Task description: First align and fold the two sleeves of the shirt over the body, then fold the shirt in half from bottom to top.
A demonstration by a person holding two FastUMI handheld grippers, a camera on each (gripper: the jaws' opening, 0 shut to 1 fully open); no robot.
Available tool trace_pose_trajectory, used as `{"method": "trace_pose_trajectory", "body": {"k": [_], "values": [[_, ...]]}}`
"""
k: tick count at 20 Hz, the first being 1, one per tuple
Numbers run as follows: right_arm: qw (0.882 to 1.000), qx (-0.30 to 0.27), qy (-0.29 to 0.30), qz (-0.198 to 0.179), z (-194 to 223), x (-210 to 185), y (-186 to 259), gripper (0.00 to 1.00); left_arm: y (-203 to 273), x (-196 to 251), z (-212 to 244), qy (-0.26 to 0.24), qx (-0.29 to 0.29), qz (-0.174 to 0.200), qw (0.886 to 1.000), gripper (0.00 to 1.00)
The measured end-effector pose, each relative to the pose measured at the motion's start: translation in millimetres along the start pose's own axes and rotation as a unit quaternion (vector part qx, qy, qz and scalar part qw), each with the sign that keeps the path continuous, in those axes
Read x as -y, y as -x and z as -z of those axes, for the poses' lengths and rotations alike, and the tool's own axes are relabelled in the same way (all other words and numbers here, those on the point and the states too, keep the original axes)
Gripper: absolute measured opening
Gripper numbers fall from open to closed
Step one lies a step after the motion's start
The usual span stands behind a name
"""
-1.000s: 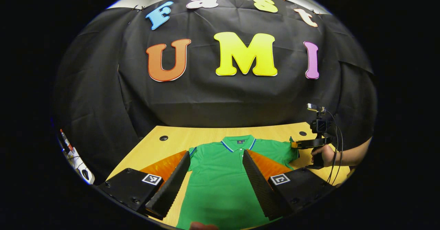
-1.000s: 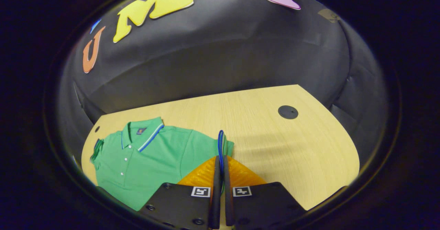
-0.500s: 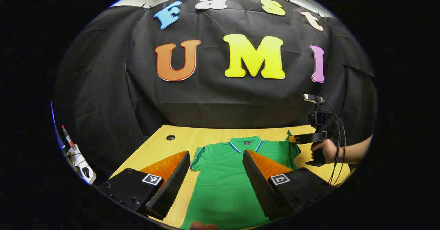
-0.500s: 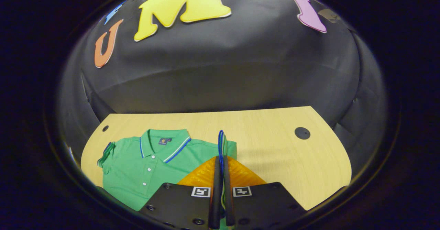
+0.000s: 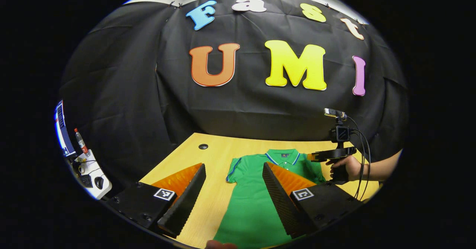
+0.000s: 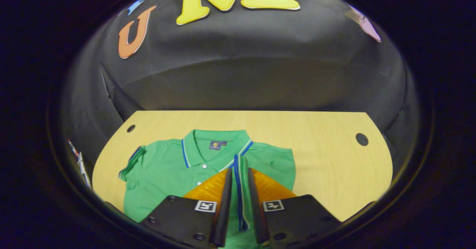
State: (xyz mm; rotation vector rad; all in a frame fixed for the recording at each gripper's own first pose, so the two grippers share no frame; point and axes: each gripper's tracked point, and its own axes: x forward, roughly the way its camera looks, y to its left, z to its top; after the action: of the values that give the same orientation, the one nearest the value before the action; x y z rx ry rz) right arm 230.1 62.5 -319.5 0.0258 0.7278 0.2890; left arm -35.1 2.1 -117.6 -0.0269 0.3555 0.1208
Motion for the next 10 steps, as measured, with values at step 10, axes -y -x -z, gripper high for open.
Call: {"method": "trace_pose_trajectory", "body": {"k": [10], "values": [[0.993,0.076,0.059,0.073,-33,20,133,0.87,-10,-2,-22,0.011,0.029,0.074,0.997,0.98]]}}
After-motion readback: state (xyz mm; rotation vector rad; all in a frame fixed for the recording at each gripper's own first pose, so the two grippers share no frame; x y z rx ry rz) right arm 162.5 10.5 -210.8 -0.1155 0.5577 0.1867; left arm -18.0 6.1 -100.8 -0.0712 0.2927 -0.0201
